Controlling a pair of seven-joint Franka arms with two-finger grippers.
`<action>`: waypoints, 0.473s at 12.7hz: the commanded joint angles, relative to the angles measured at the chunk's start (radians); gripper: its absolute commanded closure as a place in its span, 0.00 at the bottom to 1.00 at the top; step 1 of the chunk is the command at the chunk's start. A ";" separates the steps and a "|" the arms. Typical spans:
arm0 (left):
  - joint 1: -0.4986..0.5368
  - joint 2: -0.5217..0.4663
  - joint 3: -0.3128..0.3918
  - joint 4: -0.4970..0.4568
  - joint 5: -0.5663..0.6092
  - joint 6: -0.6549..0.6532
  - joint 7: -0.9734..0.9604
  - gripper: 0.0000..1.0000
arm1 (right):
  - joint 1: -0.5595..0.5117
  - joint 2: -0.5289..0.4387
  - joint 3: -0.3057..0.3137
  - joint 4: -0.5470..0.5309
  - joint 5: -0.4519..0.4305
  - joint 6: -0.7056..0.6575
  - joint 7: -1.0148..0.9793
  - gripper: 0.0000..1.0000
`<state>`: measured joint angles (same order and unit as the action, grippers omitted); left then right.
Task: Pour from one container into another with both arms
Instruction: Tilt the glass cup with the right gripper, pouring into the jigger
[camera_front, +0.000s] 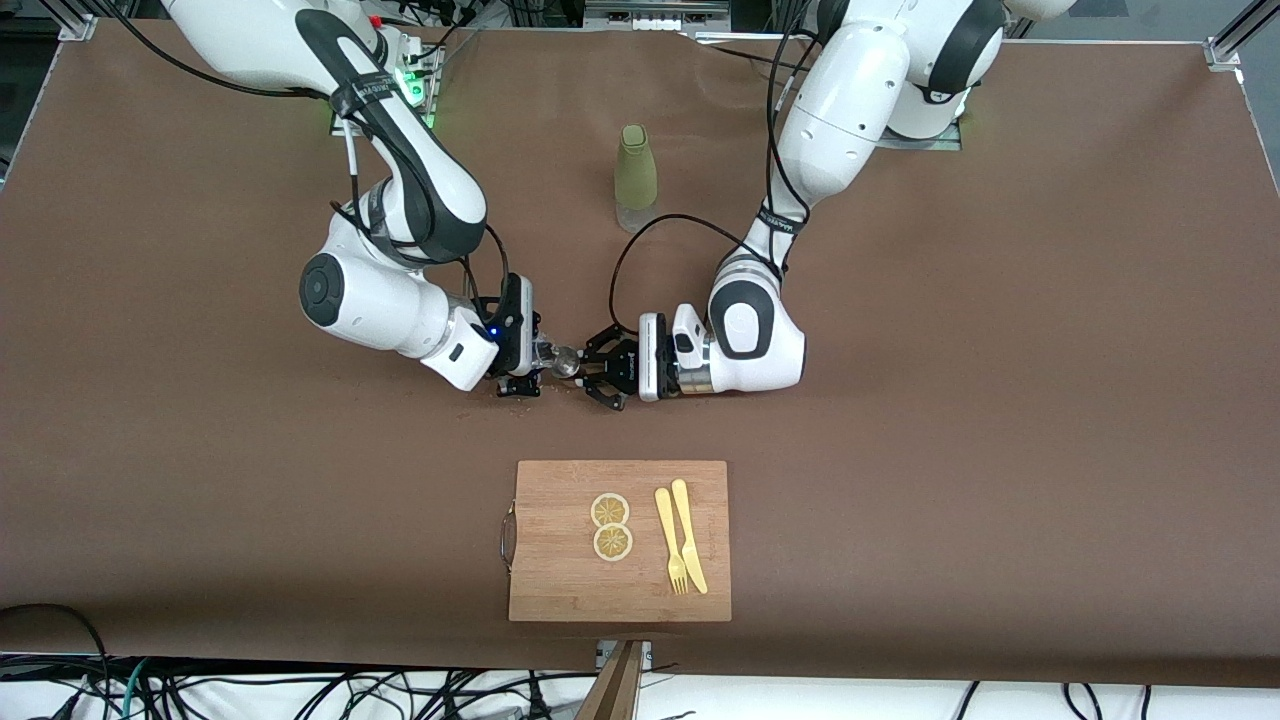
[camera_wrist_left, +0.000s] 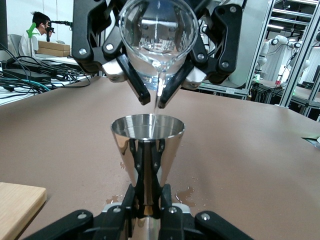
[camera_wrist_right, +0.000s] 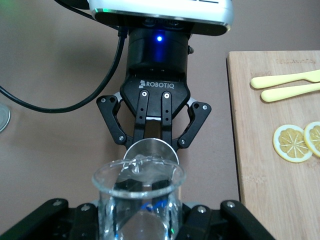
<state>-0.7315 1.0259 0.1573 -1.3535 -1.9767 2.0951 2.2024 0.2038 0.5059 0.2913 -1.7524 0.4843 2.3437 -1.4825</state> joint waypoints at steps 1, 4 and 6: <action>-0.009 0.010 -0.001 0.020 -0.048 0.036 0.069 1.00 | 0.008 -0.017 -0.003 -0.002 -0.023 0.003 0.030 0.88; -0.009 0.008 -0.001 0.020 -0.048 0.034 0.069 1.00 | 0.008 -0.017 -0.001 -0.002 -0.023 0.003 0.030 0.88; -0.008 0.008 -0.001 0.019 -0.048 0.033 0.071 1.00 | 0.008 -0.018 -0.001 -0.002 -0.013 0.003 0.028 0.88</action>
<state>-0.7316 1.0259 0.1573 -1.3529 -1.9767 2.0951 2.2061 0.2050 0.5059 0.2913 -1.7523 0.4824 2.3444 -1.4814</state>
